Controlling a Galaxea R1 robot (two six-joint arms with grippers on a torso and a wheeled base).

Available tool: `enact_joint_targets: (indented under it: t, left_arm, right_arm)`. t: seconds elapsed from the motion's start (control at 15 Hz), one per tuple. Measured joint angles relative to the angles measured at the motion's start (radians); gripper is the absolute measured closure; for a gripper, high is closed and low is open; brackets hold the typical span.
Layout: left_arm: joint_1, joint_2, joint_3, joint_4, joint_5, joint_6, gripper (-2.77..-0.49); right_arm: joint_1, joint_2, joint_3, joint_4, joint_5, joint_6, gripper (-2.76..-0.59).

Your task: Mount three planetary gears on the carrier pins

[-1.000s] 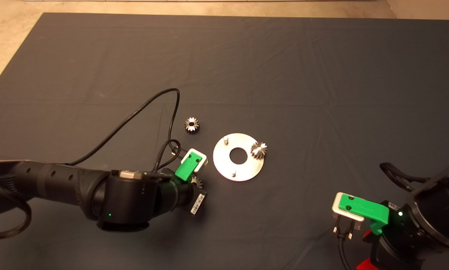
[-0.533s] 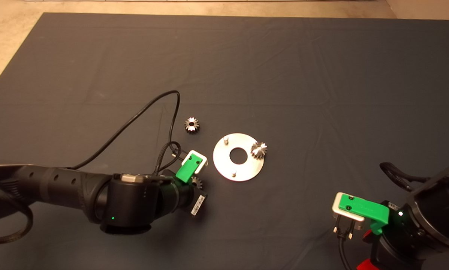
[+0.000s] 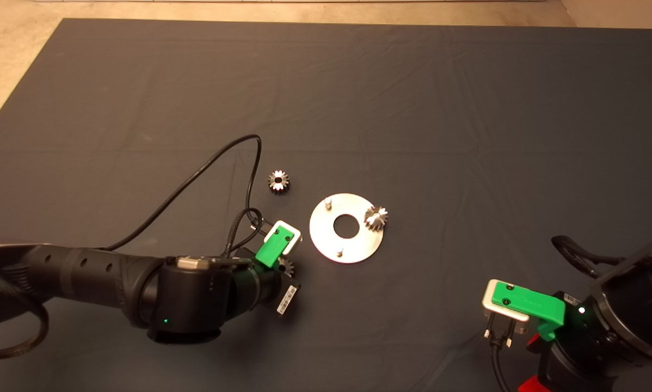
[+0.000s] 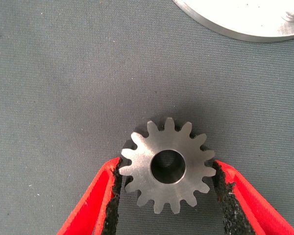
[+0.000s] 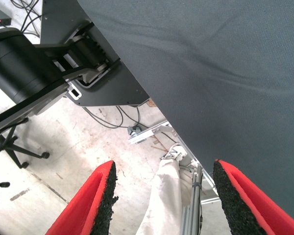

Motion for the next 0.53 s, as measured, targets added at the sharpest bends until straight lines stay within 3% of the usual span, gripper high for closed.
enact_joint_targets:
  t: [0.53]
  left_arm:
    - [0.000,-0.001,0.000,0.001,0.006,0.006,-1.00]
  right_arm:
    - [0.000,0.000,0.000,0.000,0.000,0.000,-1.44]
